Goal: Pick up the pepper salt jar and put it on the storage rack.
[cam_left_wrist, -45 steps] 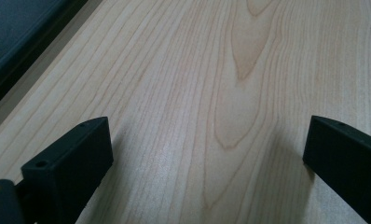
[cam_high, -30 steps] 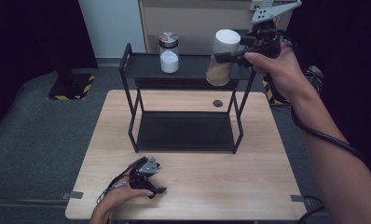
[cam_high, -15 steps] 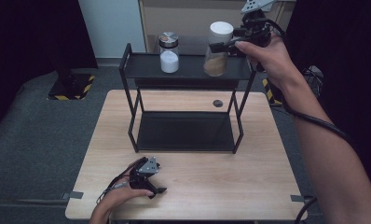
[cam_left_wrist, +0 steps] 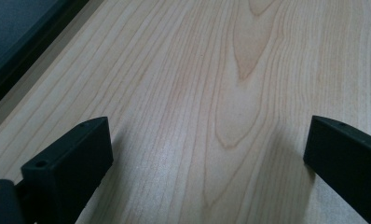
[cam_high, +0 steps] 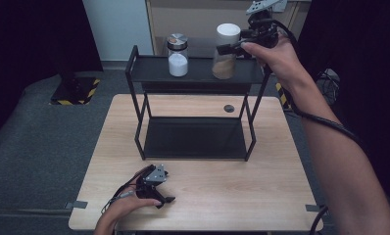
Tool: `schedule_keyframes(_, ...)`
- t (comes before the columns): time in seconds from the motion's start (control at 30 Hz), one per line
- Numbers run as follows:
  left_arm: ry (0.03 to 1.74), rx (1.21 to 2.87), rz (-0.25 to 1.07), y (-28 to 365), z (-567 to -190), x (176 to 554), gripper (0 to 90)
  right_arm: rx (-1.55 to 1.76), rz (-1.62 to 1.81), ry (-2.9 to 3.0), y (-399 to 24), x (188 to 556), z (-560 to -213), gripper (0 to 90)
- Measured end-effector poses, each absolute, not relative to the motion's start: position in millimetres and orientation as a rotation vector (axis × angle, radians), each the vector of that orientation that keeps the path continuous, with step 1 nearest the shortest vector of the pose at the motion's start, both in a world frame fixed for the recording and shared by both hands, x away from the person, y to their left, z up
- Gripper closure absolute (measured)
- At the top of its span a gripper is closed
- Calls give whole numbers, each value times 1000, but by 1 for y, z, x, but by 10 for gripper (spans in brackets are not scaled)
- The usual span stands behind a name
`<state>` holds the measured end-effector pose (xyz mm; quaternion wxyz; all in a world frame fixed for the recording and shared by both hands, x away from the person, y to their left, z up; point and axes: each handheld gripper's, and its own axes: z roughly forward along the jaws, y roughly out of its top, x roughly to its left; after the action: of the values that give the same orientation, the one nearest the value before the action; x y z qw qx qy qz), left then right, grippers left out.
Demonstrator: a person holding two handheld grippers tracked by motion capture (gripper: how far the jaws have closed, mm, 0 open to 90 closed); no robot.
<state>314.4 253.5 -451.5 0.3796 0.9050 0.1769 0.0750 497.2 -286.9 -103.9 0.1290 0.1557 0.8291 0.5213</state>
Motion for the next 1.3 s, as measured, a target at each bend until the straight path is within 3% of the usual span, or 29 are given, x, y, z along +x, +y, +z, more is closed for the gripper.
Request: schedule_keyframes(1.3, 453, 2311, 192, 253, -452, 314, 0, 536, 1482, 2433, -282, 507, -112, 359)
